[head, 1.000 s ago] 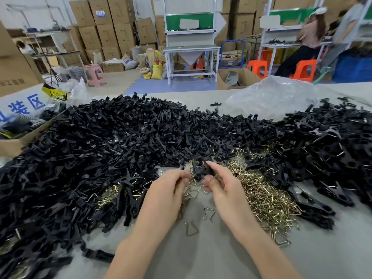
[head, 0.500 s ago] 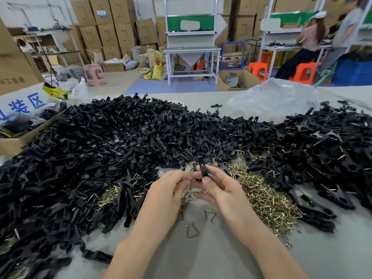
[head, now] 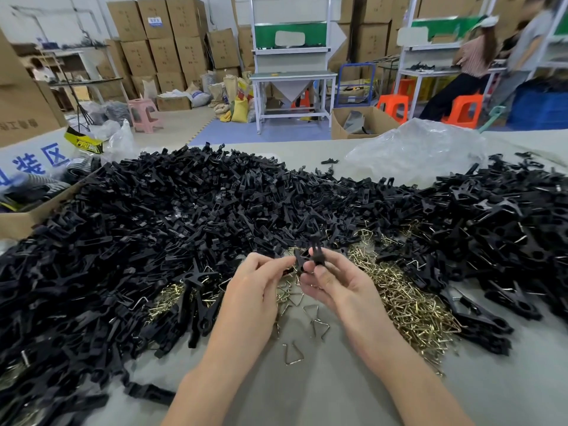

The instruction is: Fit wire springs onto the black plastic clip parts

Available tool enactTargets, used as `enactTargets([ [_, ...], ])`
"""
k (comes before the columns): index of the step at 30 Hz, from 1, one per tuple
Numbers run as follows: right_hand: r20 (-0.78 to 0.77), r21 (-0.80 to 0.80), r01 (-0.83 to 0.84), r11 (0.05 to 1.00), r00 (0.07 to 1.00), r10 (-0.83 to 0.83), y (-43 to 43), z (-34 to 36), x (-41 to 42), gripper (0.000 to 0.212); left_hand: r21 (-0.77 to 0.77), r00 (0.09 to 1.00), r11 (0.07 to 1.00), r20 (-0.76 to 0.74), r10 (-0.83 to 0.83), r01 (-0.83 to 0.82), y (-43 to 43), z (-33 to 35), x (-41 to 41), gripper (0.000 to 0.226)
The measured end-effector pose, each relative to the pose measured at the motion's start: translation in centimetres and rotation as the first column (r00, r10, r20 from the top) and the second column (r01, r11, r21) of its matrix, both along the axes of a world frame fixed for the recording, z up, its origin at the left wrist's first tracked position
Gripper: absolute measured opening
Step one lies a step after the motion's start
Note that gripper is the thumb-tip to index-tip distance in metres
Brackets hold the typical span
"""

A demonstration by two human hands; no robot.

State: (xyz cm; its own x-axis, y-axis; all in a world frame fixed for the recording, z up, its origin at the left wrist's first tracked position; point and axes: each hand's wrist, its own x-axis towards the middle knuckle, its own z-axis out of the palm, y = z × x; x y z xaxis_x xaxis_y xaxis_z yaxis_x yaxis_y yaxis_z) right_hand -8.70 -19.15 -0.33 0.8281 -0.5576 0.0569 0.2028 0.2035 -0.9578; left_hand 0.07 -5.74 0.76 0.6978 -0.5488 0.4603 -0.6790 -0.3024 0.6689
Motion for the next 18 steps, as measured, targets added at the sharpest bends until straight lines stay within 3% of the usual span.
enactTargets([
  [2,-0.104,-0.295,0.04,0.955,0.992,-0.074,0.3,-0.2,-0.1,0.037,-0.074,0.995,0.997,-0.098,0.02,-0.028,0.0,0.2,0.0,0.031],
  [3,-0.119,-0.365,0.036,0.93,0.989,-0.085,0.5,-0.3,-0.1,0.042,-0.13,0.98,0.991,-0.197,0.017,-0.043,-0.1,0.4,0.1,0.027],
  [5,-0.106,-0.431,0.047,0.901,0.989,-0.102,0.6,-0.4,-0.1,0.046,-0.231,0.923,0.971,-0.384,-0.031,-0.063,-0.1,0.8,0.2,0.022],
  [9,-0.072,-0.542,0.089,0.835,0.986,-0.152,0.3,-0.4,-0.2,0.046,-0.294,0.803,0.956,-0.571,-0.169,-0.008,0.2,1.4,0.5,0.017],
  [13,-0.049,-0.617,0.074,0.784,0.99,-0.133,0.6,-0.2,-0.4,0.055,-0.259,0.733,0.965,-0.652,-0.196,0.027,0.3,1.2,0.3,0.016],
  [18,-0.051,-0.651,0.056,0.757,0.992,-0.117,0.6,-0.1,-0.4,0.057,-0.236,0.762,0.972,-0.625,-0.166,0.019,0.4,1.4,0.4,0.012],
])
